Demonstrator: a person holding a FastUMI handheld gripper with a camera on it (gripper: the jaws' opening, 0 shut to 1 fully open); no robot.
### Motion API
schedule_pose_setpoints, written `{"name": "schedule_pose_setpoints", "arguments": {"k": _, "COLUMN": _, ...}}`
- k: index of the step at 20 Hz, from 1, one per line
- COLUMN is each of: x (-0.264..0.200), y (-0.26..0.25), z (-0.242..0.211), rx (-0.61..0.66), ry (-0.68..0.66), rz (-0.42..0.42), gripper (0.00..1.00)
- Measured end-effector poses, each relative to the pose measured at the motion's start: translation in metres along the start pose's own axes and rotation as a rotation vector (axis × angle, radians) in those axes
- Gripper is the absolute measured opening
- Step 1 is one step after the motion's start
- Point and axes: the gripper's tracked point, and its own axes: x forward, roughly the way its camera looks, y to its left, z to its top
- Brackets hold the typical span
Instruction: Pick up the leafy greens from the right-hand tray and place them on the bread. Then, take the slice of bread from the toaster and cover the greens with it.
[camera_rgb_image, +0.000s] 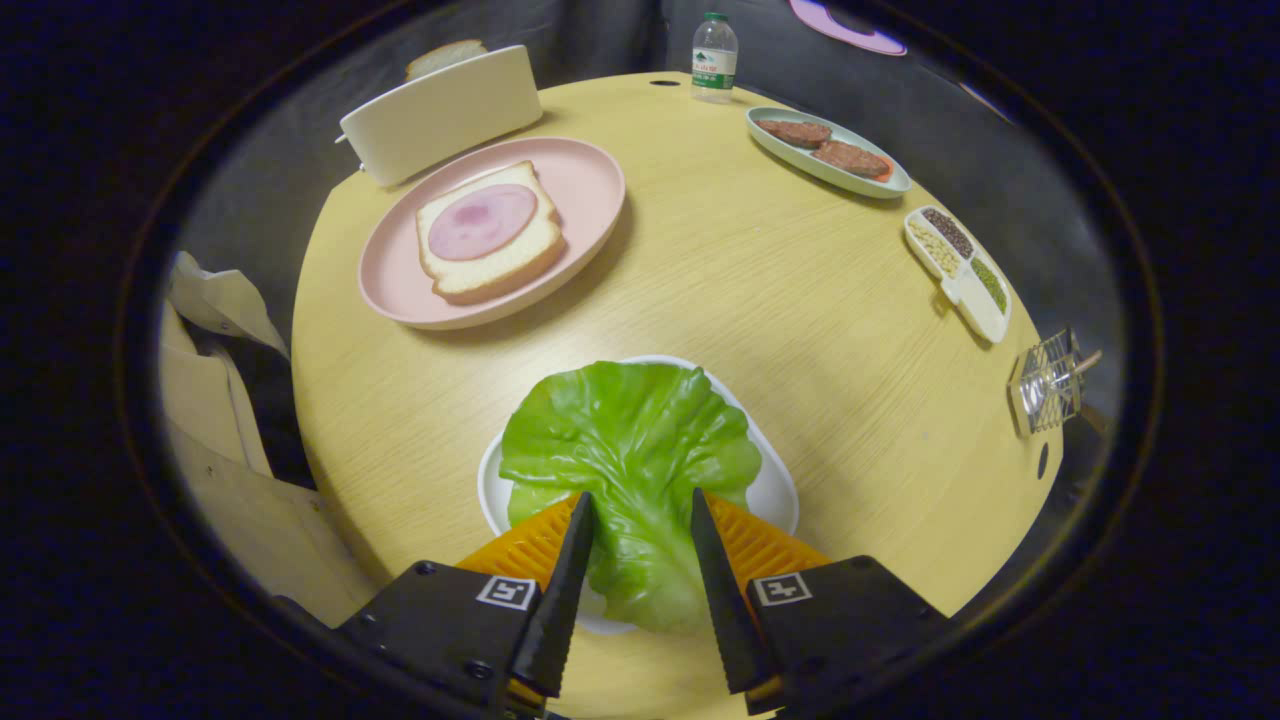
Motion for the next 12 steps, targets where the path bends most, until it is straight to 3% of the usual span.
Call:
{"name": "schedule_pose_setpoints", "arguments": {"k": 2, "x": 0.000, "y": 0.002, "z": -0.001, "rx": -0.007, "ry": 0.002, "rz": -0.003, "gripper": 0.64}}
{"name": "schedule_pose_setpoints", "arguments": {"k": 3, "x": 0.001, "y": 0.005, "z": 0.001, "rx": -0.018, "ry": -0.004, "rz": 0.012, "gripper": 0.47}}
{"name": "schedule_pose_setpoints", "arguments": {"k": 5, "x": 0.001, "y": -0.007, "z": 0.009, "rx": -0.037, "ry": -0.041, "rz": -0.053, "gripper": 0.14}}
{"name": "schedule_pose_setpoints", "arguments": {"k": 12, "x": 0.000, "y": -0.003, "z": 0.007, "rx": -0.033, "ry": -0.031, "rz": -0.051, "gripper": 0.14}}
